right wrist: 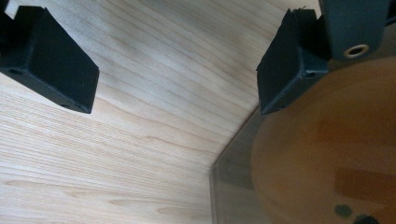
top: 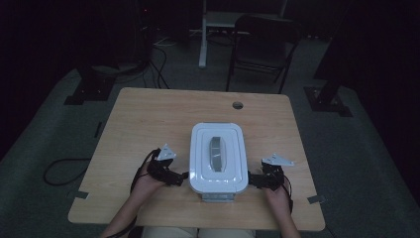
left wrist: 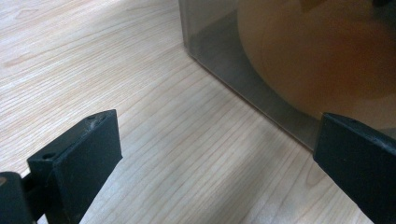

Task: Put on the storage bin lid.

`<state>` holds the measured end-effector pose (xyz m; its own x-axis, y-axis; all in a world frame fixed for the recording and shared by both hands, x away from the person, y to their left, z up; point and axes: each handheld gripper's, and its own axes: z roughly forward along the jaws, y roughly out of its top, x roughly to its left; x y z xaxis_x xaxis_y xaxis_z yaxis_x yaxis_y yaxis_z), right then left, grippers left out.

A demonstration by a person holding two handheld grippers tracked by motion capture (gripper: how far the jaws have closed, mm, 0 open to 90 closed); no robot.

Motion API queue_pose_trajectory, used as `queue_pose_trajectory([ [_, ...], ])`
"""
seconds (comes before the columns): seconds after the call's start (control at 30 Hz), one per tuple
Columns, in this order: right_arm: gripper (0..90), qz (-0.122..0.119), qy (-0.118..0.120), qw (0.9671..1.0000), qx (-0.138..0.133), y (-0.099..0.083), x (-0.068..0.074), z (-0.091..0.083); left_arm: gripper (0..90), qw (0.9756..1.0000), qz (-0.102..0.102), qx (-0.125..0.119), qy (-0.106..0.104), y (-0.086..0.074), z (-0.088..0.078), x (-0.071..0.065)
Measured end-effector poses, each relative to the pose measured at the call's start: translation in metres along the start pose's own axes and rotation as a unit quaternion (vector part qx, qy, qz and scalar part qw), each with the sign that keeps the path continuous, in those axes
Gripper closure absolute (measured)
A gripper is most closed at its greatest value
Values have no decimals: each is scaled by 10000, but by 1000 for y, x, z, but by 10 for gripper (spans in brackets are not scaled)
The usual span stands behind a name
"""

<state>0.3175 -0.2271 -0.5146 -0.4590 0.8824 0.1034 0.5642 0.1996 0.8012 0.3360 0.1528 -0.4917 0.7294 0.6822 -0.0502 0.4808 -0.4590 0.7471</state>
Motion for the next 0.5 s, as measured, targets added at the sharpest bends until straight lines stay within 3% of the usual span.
queue_pose_trajectory([
  [0.3, 135, -33, 97, 9999, -59, -1, -4, -7, 17, 9999, -111, -13, 28, -8, -11, 6],
  [0.5, 135, -103, 35, 9999, -123, -5, -8, -16, 17, 9996, -277, -76, 22, -16, -21, 12],
])
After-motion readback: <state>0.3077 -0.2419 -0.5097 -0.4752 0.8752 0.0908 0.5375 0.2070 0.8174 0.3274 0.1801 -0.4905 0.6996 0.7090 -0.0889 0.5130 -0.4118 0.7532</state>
